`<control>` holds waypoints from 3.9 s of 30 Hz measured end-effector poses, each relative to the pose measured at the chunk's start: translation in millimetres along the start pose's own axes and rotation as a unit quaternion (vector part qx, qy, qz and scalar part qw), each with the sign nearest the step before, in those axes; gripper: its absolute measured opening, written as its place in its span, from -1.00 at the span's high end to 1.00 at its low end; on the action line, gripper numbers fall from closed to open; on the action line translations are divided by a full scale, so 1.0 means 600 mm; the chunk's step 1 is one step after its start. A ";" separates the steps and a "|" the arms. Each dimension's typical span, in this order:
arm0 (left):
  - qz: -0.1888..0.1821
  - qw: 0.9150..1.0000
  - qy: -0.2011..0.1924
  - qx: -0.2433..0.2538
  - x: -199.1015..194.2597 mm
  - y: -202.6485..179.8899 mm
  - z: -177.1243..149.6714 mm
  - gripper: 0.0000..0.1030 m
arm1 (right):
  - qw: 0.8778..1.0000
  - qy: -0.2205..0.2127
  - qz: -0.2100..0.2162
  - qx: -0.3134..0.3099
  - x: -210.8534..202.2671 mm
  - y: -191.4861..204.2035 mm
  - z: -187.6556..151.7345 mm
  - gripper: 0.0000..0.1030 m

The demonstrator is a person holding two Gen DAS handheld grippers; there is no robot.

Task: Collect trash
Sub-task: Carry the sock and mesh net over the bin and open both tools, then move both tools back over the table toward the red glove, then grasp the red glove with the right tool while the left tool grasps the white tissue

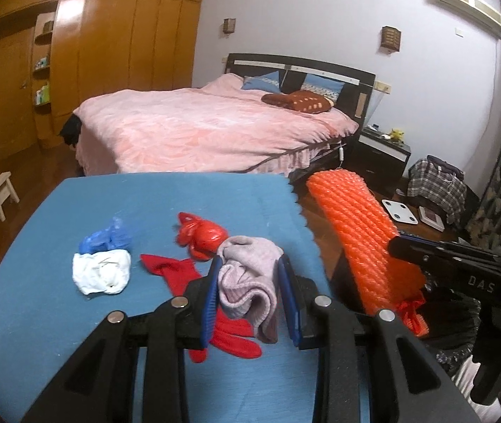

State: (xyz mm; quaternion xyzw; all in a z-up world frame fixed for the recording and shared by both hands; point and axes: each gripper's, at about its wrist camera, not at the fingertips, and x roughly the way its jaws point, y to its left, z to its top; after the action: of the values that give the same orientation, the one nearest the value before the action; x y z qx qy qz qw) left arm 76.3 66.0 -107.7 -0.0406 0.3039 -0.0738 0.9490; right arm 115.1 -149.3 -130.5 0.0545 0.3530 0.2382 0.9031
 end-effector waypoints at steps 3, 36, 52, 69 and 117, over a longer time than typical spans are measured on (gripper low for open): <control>0.003 1.000 0.002 0.001 0.001 -0.002 -0.001 0.39 | 1.000 -0.002 0.004 0.001 0.002 0.002 -0.001 0.74; -0.140 0.987 0.009 0.078 0.111 -0.293 0.050 0.38 | 0.984 -0.044 -0.152 0.085 -0.156 -0.240 -0.065 0.72; -0.103 0.993 0.001 0.064 0.107 -0.250 0.058 -0.73 | 0.972 -0.055 -0.200 0.107 -0.166 -0.261 -0.089 -0.77; 0.065 0.998 -0.012 0.012 0.013 0.010 0.011 -0.79 | 0.996 -0.044 -0.076 0.025 -0.020 -0.064 -0.011 -0.80; 0.142 0.986 0.033 -0.079 0.053 0.267 -0.064 -0.79 | 0.989 0.118 0.024 -0.090 0.312 0.181 -0.048 0.71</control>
State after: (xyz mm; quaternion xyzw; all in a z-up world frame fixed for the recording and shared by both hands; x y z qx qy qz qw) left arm 98.0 217.6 -176.7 -0.0697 0.3423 0.0848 0.9332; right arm 172.7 31.8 -237.6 -0.0469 0.4324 0.2957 0.8505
